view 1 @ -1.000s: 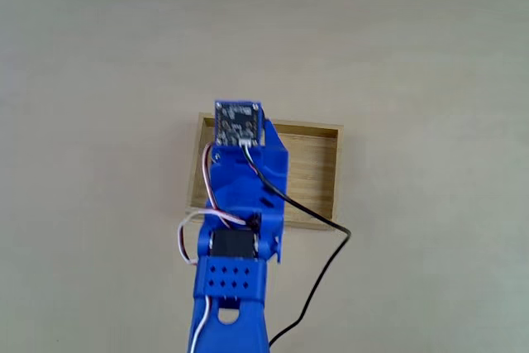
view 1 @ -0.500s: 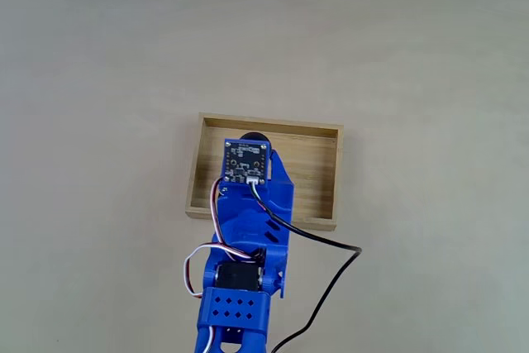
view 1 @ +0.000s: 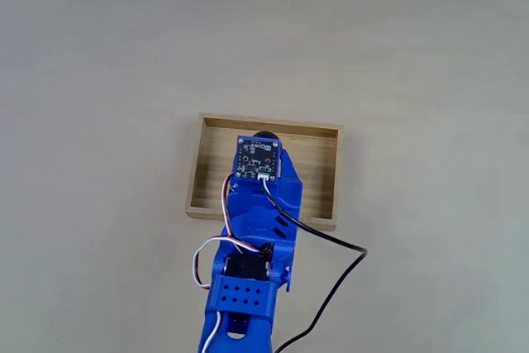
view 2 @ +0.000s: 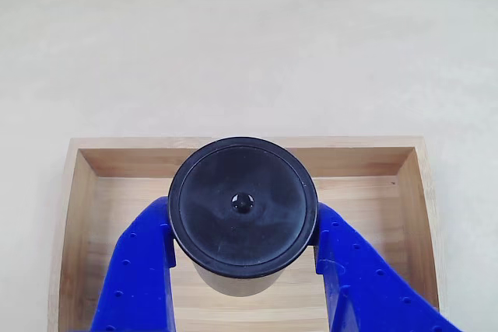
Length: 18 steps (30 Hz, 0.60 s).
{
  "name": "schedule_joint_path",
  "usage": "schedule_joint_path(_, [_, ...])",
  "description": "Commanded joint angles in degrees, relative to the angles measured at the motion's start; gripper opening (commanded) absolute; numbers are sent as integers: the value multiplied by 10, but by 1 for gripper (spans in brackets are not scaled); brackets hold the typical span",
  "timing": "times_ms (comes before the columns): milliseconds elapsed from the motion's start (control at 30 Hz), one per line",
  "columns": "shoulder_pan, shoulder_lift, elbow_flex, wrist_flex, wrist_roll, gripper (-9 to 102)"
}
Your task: Place the black cylinder in the wooden box then return to rest.
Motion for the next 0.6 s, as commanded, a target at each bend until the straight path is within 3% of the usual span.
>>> schedule_joint_path(0, [3, 2, -13, -28, 4, 16])
schedule_joint_path(567, [-3, 69, -4, -67, 4, 16])
